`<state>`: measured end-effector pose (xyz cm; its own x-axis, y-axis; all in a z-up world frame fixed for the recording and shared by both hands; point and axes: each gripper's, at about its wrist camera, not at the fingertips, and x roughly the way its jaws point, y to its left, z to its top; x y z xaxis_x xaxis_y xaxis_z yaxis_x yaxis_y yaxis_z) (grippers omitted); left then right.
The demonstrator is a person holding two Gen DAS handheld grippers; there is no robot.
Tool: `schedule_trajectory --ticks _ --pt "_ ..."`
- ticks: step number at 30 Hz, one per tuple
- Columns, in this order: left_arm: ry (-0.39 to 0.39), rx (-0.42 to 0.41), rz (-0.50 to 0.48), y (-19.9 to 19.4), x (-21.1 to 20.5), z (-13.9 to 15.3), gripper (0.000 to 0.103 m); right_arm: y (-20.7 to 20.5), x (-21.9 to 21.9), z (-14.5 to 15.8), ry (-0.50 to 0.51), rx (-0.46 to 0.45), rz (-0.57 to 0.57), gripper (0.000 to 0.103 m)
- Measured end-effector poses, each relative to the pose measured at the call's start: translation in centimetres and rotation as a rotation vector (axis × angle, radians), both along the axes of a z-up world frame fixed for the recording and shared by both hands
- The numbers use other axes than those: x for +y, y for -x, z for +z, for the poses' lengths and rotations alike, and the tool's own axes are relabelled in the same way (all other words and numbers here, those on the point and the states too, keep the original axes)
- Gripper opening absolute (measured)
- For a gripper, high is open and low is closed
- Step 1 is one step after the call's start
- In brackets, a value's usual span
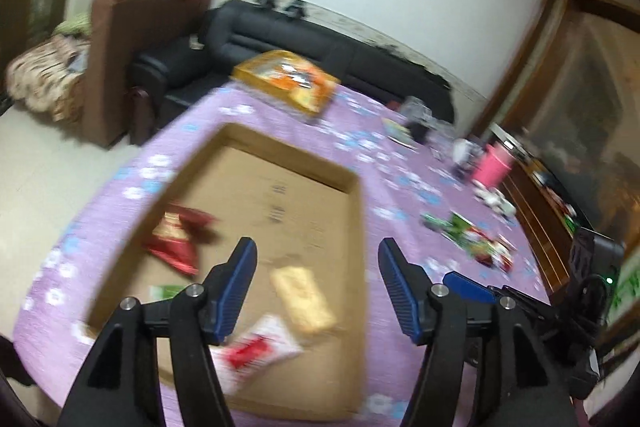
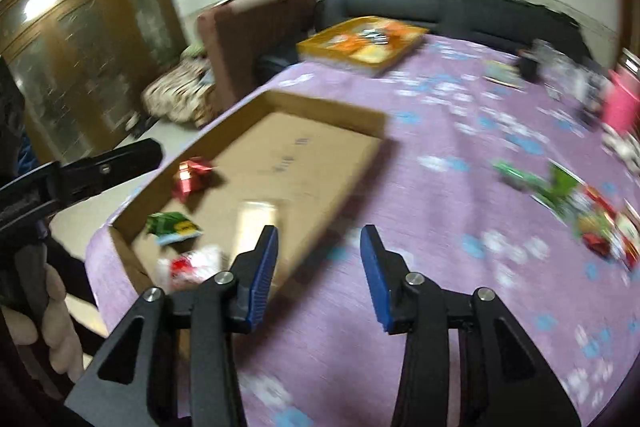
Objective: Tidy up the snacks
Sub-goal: 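Carry both snacks into the cardboard box and release them, then move both grippers back toward the remaining snack pile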
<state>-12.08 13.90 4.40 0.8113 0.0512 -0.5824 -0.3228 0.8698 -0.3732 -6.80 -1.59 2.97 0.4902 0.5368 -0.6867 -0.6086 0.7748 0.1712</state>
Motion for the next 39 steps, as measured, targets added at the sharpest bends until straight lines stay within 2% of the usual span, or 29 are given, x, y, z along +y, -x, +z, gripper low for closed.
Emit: schedule_trajectory --ticks 1,3,7,14,16,19,22,24,26,34,36,39 --pt "0.005 0.001 -0.024 -0.5 -1.0 0.0 0.067 -0.2 -1.5 -0.2 -0.010 0.010 -0.029 0.047" --pt "0.031 0.009 -0.072 -1.2 -2.7 -0.2 0.078 -0.7 -4.5 -0.8 -0.025 0.034 -0.093 0.047" --pt "0.077 0.042 -0.221 -3.2 -7.7 -1.2 0.079 -0.9 -10.0 -1.5 -0.036 0.057 -0.204 0.047" --pt "0.064 0.088 -0.433 -4.5 -14.7 -2.3 0.079 -0.2 -23.0 -1.3 -0.093 0.062 -0.442 0.047" --pt "0.052 0.097 -0.477 -5.2 -16.2 -2.6 0.079 0.0 -27.9 -0.8 -0.105 0.071 -0.538 0.047" --pt "0.056 0.112 -0.512 -6.3 -17.6 -3.1 0.079 -0.2 -34.2 1.4 -0.061 0.040 -0.694 0.047" --pt "0.092 0.131 -0.545 -7.0 -18.8 -3.9 0.079 1.7 -38.0 4.4 -0.082 -0.009 -0.769 0.047" --pt "0.109 0.135 -0.565 -7.2 -19.3 -4.4 0.079 3.7 -39.1 5.4 -0.109 -0.042 -0.778 0.058" --pt "0.115 0.139 -0.581 -7.3 -20.1 -4.7 0.079 5.0 -39.0 5.0 -0.115 -0.050 -0.774 0.062" --pt "0.124 0.146 -0.607 -6.6 -20.3 -5.2 0.079 5.1 -36.0 -0.8 -0.109 0.071 -0.733 0.062" --pt "0.119 0.143 -0.605 -6.6 -20.3 -5.2 0.079 4.5 -35.8 -0.9 -0.105 0.083 -0.730 0.062" --pt "0.133 0.146 -0.603 -6.7 -20.1 -5.5 0.079 3.0 -35.8 1.3 -0.079 0.037 -0.737 0.062"
